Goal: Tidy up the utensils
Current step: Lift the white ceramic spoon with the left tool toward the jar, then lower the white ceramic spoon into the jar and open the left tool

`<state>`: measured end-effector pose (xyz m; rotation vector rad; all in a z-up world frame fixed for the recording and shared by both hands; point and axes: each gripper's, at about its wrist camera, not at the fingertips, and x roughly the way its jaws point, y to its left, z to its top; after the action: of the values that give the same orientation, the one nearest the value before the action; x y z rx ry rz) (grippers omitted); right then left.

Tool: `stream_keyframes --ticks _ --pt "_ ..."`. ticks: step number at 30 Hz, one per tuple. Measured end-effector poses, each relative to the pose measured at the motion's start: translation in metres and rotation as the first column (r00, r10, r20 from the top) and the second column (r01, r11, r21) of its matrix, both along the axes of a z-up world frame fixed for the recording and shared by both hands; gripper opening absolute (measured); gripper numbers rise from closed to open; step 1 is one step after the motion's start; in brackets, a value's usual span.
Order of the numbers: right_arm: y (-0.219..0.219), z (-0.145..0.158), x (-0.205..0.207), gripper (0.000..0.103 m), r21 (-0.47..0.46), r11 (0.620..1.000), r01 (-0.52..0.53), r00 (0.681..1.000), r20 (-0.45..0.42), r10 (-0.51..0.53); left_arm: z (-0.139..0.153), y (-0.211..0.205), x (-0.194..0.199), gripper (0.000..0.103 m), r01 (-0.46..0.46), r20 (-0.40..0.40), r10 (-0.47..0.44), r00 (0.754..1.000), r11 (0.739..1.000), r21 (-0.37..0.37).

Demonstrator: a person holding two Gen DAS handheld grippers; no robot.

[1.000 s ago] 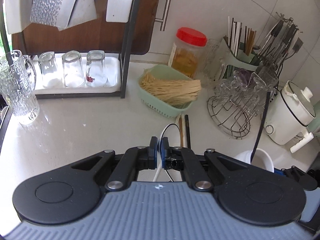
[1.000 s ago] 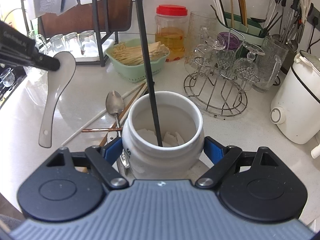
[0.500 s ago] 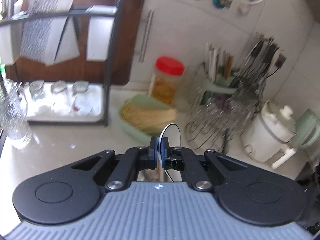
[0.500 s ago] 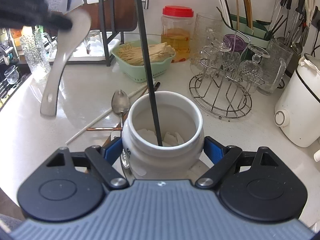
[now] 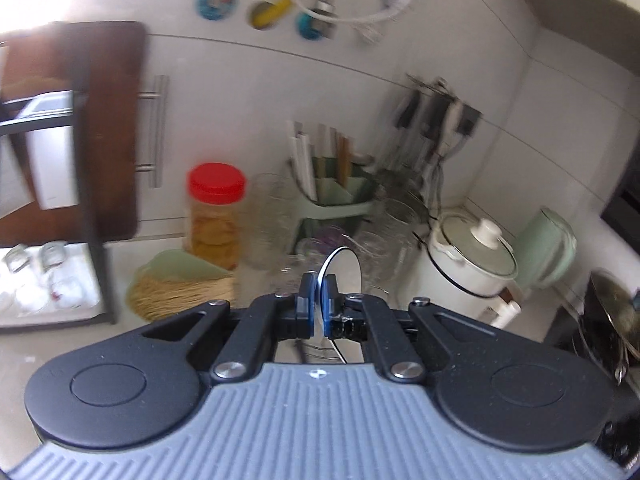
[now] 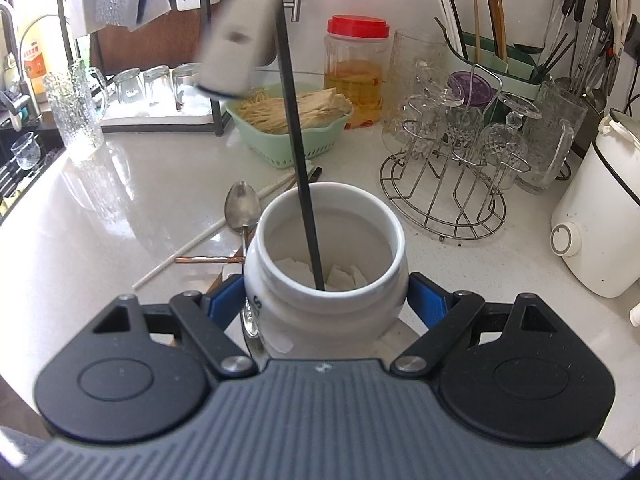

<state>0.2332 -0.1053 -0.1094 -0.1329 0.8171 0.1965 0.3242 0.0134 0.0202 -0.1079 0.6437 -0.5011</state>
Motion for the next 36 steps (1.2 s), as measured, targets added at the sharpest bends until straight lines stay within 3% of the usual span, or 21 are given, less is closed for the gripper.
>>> stream_keyframes --ticks 6,13,23,36 --pt "0.000 -0.001 -0.001 0.089 0.007 1.000 0.003 1.000 0.006 -0.003 -0.027 -0.038 0.012 0.004 0.126 0.003 -0.127 0.992 0.988 0.085" --pt "-0.001 -0.001 -0.001 0.089 0.010 1.000 0.000 1.000 0.008 0.000 -0.057 -0.057 0.020 0.004 0.196 -0.010 -0.196 0.981 0.970 0.146" --pt "-0.003 -0.001 -0.002 0.089 0.014 1.000 -0.009 1.000 0.011 0.009 -0.074 -0.049 0.017 0.004 0.193 -0.044 -0.188 0.981 0.966 0.169" --pt "-0.004 -0.002 -0.002 0.089 0.015 1.000 -0.015 1.000 0.012 0.015 -0.062 -0.012 -0.009 0.005 0.086 -0.118 -0.073 0.990 0.991 0.106"
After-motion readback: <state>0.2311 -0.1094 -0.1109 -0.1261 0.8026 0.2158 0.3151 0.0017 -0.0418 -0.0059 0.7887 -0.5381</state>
